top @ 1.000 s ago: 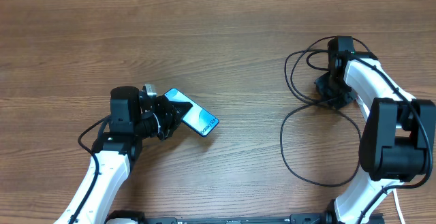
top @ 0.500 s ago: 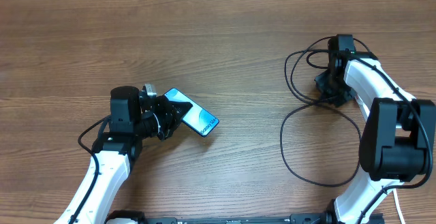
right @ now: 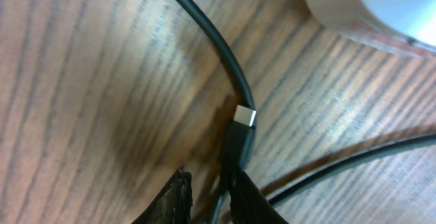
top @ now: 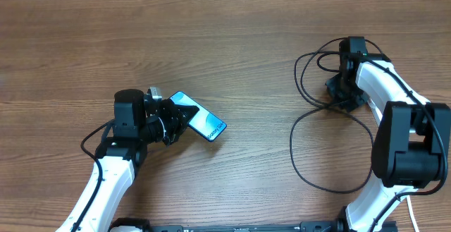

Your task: Plug charger to phone and switch on socket

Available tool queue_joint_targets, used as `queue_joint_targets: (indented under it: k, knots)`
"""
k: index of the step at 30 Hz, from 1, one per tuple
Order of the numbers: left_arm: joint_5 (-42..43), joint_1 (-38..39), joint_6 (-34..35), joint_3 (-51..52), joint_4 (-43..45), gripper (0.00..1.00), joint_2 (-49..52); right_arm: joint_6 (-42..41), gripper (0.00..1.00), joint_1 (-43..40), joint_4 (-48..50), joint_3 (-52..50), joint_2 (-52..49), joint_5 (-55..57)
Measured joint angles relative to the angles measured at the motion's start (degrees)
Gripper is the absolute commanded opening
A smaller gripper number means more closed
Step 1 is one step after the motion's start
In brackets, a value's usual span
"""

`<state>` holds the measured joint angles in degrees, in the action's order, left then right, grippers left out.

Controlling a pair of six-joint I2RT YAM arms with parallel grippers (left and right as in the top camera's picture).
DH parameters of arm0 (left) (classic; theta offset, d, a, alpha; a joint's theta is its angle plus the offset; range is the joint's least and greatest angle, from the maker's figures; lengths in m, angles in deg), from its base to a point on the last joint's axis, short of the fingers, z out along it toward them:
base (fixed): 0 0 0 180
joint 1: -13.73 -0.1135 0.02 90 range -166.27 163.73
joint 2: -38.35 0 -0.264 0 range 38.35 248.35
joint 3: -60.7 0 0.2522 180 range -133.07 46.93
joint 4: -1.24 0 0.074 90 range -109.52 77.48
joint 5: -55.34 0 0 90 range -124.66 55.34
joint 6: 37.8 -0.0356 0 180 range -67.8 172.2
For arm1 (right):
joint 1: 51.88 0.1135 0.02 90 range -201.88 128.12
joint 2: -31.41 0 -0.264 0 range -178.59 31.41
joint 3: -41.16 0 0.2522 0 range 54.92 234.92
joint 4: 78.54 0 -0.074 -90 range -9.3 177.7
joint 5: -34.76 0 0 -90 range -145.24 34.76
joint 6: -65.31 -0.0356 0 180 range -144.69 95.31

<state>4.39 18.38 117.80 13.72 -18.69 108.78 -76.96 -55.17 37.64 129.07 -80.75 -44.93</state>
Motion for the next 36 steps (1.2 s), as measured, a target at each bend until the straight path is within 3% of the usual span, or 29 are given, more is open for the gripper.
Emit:
queue_joint_targets:
  k: [19, 23, 32, 36]
  knots:
    - [0.0, 0.0, 0.0, 0.0, 0.0, 0.04, 0.0, 0.0, 0.21, 0.0, 1.2, 0.1, -1.7, -0.1]
    - [0.0, 0.0, 0.0, 0.0, 0.0, 0.04, 0.0, -0.2, 0.04, 0.0, 4.1, 0.1, -1.8, -1.0]
    - [0.0, 0.0, 0.0, 0.0, 0.0, 0.04, 0.0, 0.1, 0.04, 0.2, 4.9, -0.3, -1.9, -1.2]
    - [0.3, 0.0, 0.0, 0.0, 0.0, 0.04, 0.0, 5.9, 0.04, 0.4, 7.0, -0.3, -1.8, -3.5]
